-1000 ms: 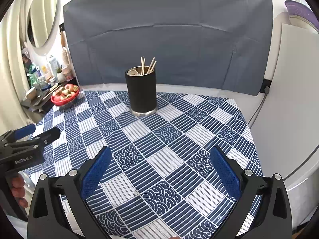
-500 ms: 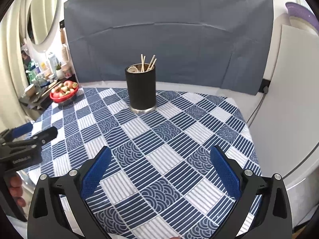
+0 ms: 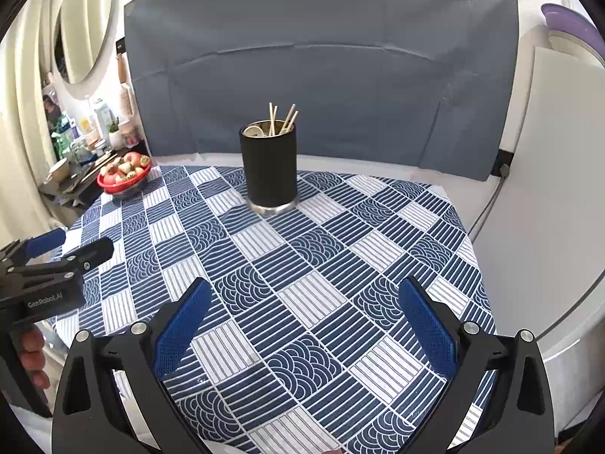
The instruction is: Organize utensils
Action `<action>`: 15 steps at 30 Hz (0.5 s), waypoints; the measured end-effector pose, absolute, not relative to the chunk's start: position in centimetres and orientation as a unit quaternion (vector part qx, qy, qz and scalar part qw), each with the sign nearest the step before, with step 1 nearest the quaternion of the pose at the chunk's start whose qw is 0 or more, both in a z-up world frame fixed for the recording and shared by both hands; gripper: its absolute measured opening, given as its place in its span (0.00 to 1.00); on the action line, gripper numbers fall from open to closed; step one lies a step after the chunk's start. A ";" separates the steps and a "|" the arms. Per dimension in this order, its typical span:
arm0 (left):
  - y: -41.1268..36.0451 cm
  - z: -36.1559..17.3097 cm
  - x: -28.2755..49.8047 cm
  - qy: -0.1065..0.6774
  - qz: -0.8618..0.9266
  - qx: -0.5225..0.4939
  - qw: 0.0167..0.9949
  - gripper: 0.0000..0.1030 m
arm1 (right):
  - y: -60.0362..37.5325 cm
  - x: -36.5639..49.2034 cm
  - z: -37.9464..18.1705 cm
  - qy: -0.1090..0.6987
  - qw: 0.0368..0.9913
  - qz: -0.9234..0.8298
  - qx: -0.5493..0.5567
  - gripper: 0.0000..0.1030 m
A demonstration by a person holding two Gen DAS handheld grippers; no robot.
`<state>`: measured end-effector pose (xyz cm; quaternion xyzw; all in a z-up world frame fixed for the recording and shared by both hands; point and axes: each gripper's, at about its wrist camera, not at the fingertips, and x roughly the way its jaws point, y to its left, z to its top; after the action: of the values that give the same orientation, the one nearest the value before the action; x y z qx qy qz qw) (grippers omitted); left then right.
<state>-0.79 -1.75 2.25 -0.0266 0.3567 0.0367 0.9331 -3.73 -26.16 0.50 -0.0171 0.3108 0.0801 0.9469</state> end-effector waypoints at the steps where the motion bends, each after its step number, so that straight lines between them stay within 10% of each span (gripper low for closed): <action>1: -1.7 2.2 -0.8 0.356 0.036 -0.026 0.933 0.94 | -26.3 -3.7 0.5 0.311 0.947 0.079 -0.016 0.92; 15: -2.0 2.1 -0.3 0.358 0.027 -0.021 0.933 0.94 | -26.2 -3.9 0.6 0.306 0.949 0.080 -0.021 0.92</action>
<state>-0.35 -2.01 2.15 -0.0214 0.3582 0.0273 0.9330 -3.88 -26.19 0.64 -0.0205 0.3055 0.0802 0.9486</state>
